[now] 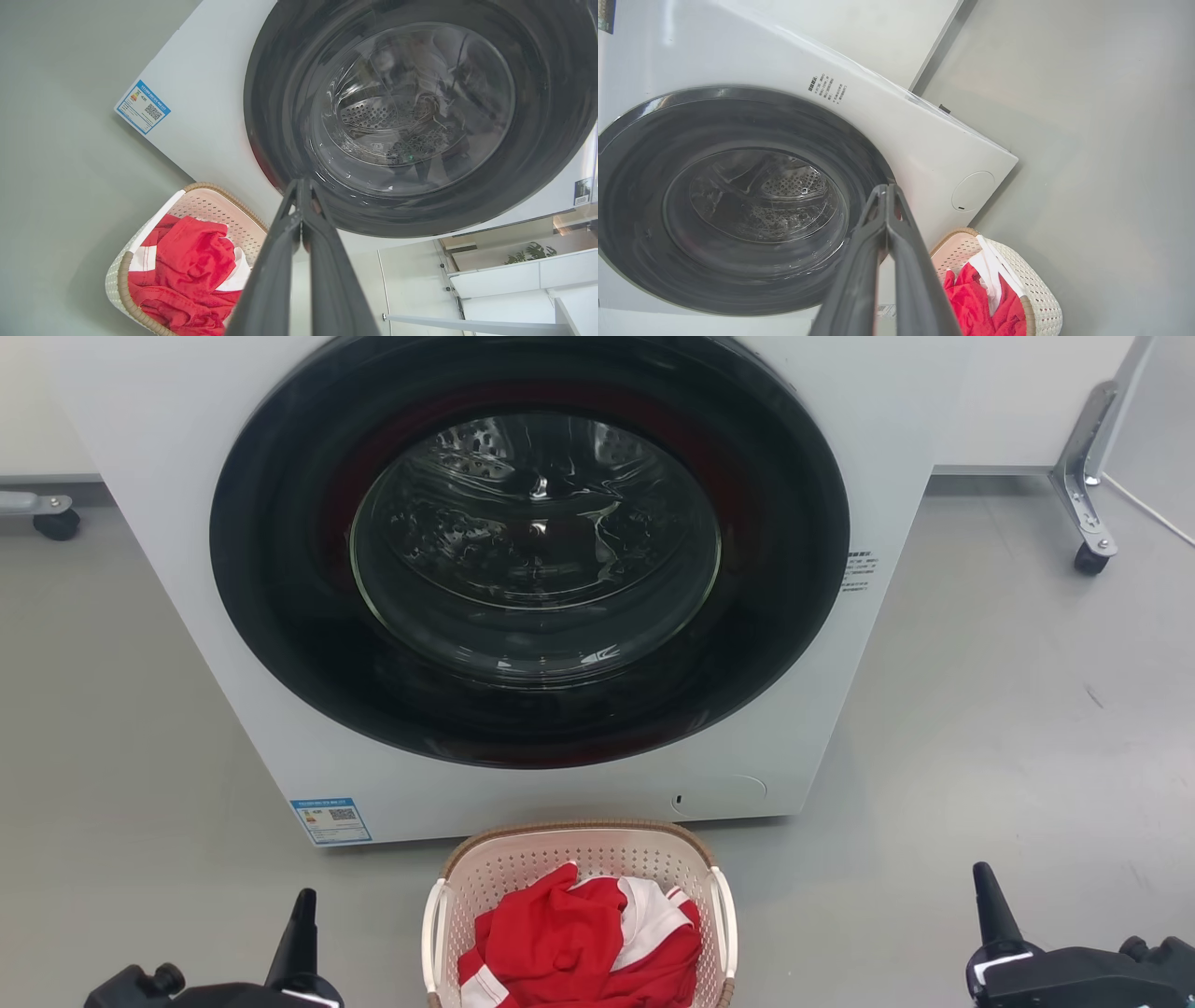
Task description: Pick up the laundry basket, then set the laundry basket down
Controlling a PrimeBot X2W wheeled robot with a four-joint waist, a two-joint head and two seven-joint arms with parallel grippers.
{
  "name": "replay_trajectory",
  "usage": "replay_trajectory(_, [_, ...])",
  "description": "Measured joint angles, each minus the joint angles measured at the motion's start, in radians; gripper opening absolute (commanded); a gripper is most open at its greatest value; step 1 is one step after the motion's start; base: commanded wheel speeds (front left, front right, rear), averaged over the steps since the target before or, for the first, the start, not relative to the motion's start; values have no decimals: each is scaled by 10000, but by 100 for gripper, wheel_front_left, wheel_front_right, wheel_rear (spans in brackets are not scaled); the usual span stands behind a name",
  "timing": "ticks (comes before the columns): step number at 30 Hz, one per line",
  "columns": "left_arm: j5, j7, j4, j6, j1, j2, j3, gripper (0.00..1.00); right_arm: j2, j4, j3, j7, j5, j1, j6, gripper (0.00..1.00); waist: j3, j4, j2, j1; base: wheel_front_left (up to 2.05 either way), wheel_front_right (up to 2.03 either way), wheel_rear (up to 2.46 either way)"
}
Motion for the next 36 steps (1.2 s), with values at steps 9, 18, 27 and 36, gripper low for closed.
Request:
replay_trajectory(9, [-1210,320,82,-263,-163,-35,280,0,6,69,-403,336,1229,-29,221,0,-27,-11,0,0,0,0,0])
replay_trajectory(18, [-2408,656,148,-456,-365,-77,570,0,15,146,-809,625,2451,-179,443,0,-54,-23,1,0,0,0,0])
replay_trajectory(27, [-3783,1007,217,-779,-574,-140,892,0,25,217,-1254,978,3791,-226,721,0,-84,-35,0,0,0,0,0])
replay_trajectory(36, [-4834,1279,280,-961,-772,-176,1152,0,31,261,-1609,1281,4882,-386,940,0,-107,-45,0,0,0,0,0])
